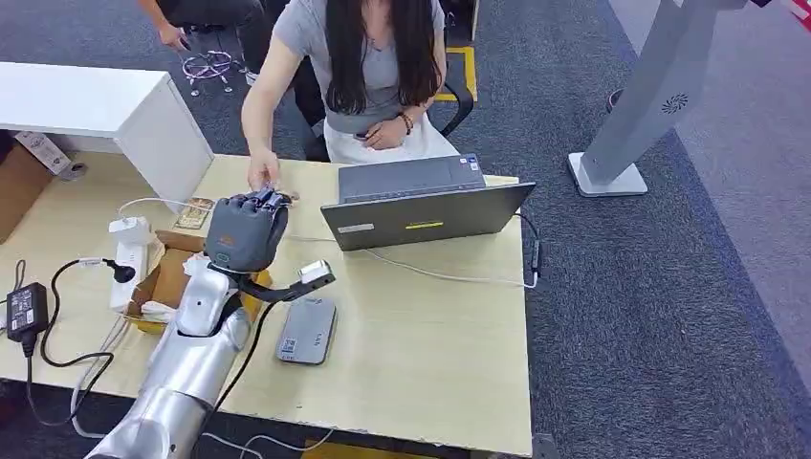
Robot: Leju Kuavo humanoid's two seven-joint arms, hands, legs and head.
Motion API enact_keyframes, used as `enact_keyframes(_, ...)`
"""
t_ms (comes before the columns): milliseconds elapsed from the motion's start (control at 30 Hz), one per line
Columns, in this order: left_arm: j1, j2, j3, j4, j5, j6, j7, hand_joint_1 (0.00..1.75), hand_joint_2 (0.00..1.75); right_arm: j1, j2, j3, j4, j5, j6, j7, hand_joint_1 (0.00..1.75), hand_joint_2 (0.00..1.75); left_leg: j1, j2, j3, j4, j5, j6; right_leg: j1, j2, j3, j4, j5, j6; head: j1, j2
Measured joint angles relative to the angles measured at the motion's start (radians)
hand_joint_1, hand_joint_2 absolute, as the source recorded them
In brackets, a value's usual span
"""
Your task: Pass the card to the sensor for recognition and then transmit it.
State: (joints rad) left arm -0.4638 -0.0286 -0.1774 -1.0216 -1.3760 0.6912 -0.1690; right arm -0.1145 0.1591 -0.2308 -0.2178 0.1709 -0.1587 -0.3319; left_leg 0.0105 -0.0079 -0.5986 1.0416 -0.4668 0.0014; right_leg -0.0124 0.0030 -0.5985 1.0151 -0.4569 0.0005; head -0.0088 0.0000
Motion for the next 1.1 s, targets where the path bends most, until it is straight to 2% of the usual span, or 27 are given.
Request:
enact_keyframes(367,0.008,-0.023,-0.028,-0.007,0.051,-0.004,-0.003,1.75,1.75,0.003,0.000,-0.006,0.000,0.008,0.001,-0.004,0.00,1.75,0.000,0.000,0.000,0.000,0.000,0.000,0.000,0.000,0.000,0.000,0.000,0.000,0.000,0.000)
enact_keyframes(400,0.029,-0.026,-0.035,-0.032,0.060,-0.014,-0.003,1.75,1.75,0.005,0.000,-0.010,0.000,0.007,0.000,-0.008,0.00,1.75,0.000,0.001,0.000,0.000,-0.001,0.001,0.000,0.000,0.000,0.000,0.000,0.000,0.000,0.000)
enact_keyframes(433,0.054,-0.029,-0.045,-0.061,0.080,-0.051,-0.003,1.75,1.75,0.009,0.000,-0.016,0.000,0.002,-0.001,-0.015,0.00,1.75,0.000,0.001,0.000,0.000,-0.001,0.001,0.000,0.000,0.000,0.000,0.000,0.000,0.000,0.000)
enact_keyframes(500,0.123,-0.030,-0.082,-0.142,0.118,-0.160,0.000,1.75,1.75,0.017,0.000,-0.031,0.000,-0.013,-0.002,-0.029,0.00,1.75,0.000,0.002,-0.001,0.000,-0.002,0.002,0.000,0.000,0.000,-0.001,0.000,0.000,0.000,0.000)
enact_keyframes(667,0.326,-0.014,-0.172,-0.309,0.121,-0.265,0.059,1.75,1.75,0.042,-0.002,-0.074,0.000,-0.040,-0.003,-0.059,0.00,1.75,0.000,0.003,-0.001,0.000,-0.005,0.004,0.000,0.001,0.000,-0.002,-0.003,0.004,0.000,0.000)
enact_keyframes(833,0.458,0.008,-0.206,-0.381,0.109,-0.297,0.096,1.75,1.75,0.059,-0.003,-0.102,0.000,-0.046,-0.003,-0.067,0.00,1.75,0.000,0.003,-0.002,0.000,-0.006,0.005,0.000,0.001,0.000,-0.003,-0.004,0.004,0.000,0.000)
enact_keyframes(967,0.484,0.017,-0.214,-0.405,0.101,-0.317,0.107,1.75,1.75,0.061,-0.004,-0.111,0.000,-0.045,-0.005,-0.069,0.00,1.75,0.000,0.003,-0.002,0.000,-0.005,0.006,0.000,0.001,0.000,-0.002,-0.004,0.004,0.000,0.000)
enact_keyframes(1100,0.514,0.021,-0.217,-0.413,0.095,-0.328,0.142,1.75,1.75,0.063,-0.004,-0.121,0.000,-0.034,-0.026,-0.059,0.00,1.75,0.000,0.003,-0.002,0.000,-0.005,0.006,0.000,0.001,0.001,-0.002,-0.003,0.004,0.000,0.000)
